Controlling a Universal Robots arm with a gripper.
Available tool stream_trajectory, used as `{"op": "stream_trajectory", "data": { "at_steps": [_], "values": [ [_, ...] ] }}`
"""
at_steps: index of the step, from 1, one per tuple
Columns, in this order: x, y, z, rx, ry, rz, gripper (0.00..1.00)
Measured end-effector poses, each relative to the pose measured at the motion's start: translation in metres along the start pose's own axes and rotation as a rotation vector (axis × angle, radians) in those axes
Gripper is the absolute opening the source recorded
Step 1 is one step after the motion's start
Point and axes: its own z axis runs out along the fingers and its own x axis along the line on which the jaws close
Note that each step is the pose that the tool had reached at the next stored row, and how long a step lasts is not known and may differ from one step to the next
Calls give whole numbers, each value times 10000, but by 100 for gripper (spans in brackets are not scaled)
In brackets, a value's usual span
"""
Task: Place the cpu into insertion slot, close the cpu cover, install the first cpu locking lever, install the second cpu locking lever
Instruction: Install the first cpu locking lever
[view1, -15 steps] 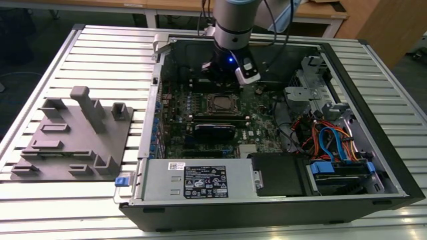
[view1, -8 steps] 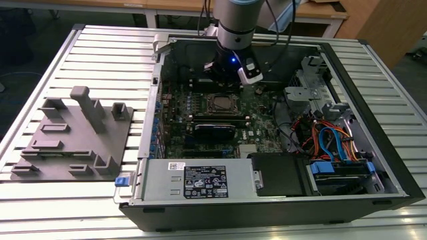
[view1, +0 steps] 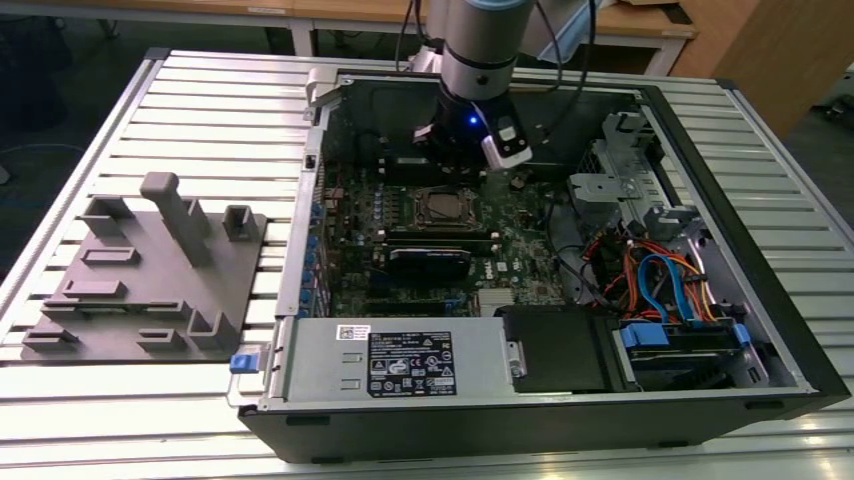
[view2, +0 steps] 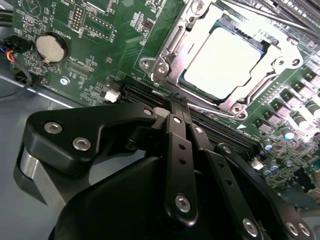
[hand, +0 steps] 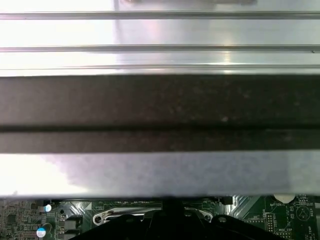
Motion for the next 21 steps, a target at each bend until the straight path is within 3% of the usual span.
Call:
{"op": "stream_trajectory", "data": {
  "at_steps": [13, 21],
  "values": [
    [-12, -5, 32, 3, -2, 17, 10],
    [-12, -2, 16, 1, -2, 17, 10]
  ]
}}
